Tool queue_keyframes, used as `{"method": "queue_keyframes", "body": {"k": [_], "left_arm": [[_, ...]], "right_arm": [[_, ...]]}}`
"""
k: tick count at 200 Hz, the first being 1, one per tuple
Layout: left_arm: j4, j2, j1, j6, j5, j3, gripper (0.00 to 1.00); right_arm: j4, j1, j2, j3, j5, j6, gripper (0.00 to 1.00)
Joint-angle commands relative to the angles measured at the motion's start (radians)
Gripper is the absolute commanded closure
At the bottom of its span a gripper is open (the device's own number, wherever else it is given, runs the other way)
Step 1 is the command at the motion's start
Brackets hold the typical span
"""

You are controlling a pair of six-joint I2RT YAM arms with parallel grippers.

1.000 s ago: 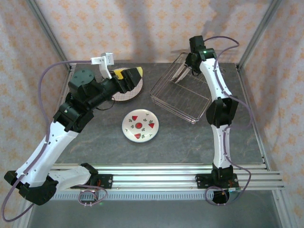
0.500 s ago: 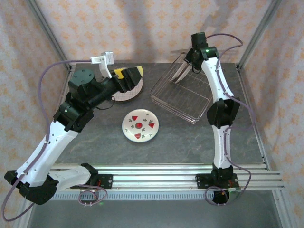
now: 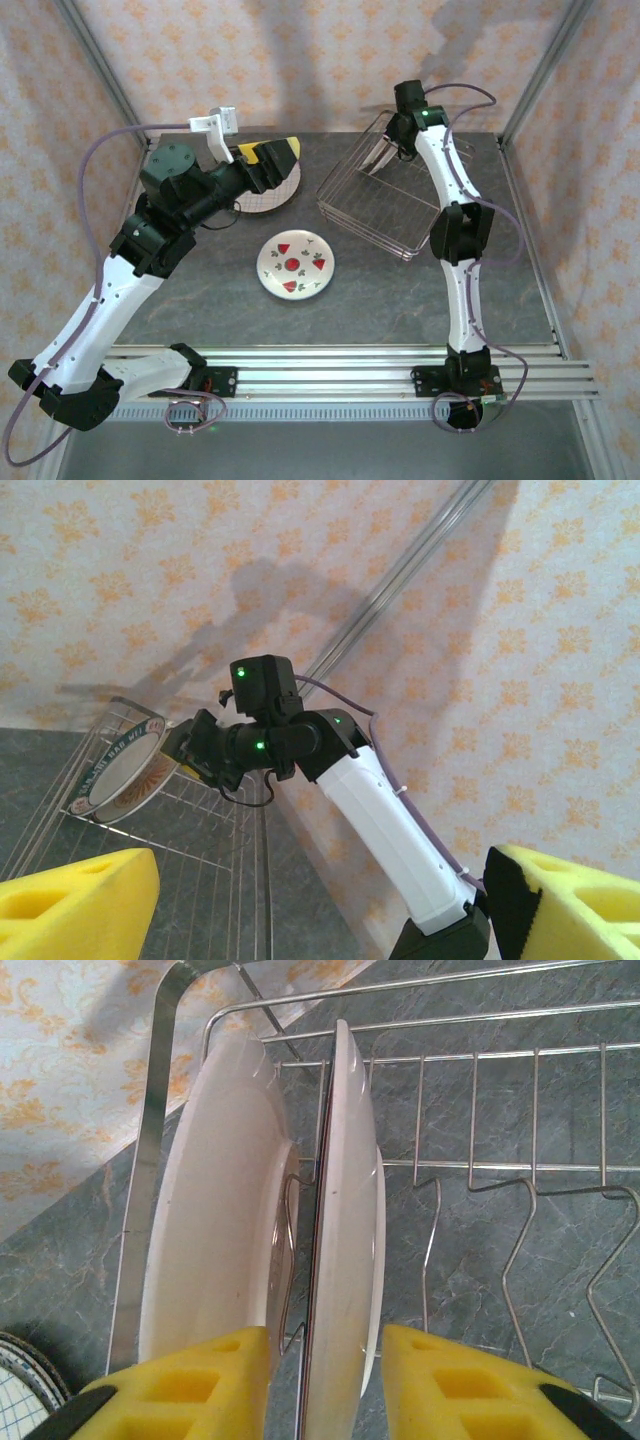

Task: Unload the plates from the dish rack

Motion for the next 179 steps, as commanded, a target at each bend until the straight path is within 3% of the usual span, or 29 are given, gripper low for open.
{"method": "queue_keyframes", "body": {"k": [1,46,139,179], "left_arm": [[0.009,-0.022,-0.008,0.002,-0.003,0.003,0.15],[0.01,-0.026,-0.006,-0.001,-0.004,-0.003,0.15],[0.023,-0.029,-0.007,-0.011,0.002,-0.017,0.15],[0.026,-0.033,-0.008,-0.016,0.002,-0.022,0.15]], "right_arm": [[0.013,-0.008,0.012,0.037,0.007,-0.003,0.69],[0.017,-0.008,0.022,0.043,0.005,-0.002,0.75],[-0.01,0.005,0.017,0.129,0.018,0.034,1.0],[-0.048,0.02,-0.008,0.142,0.079,0.053,1.0]]}}
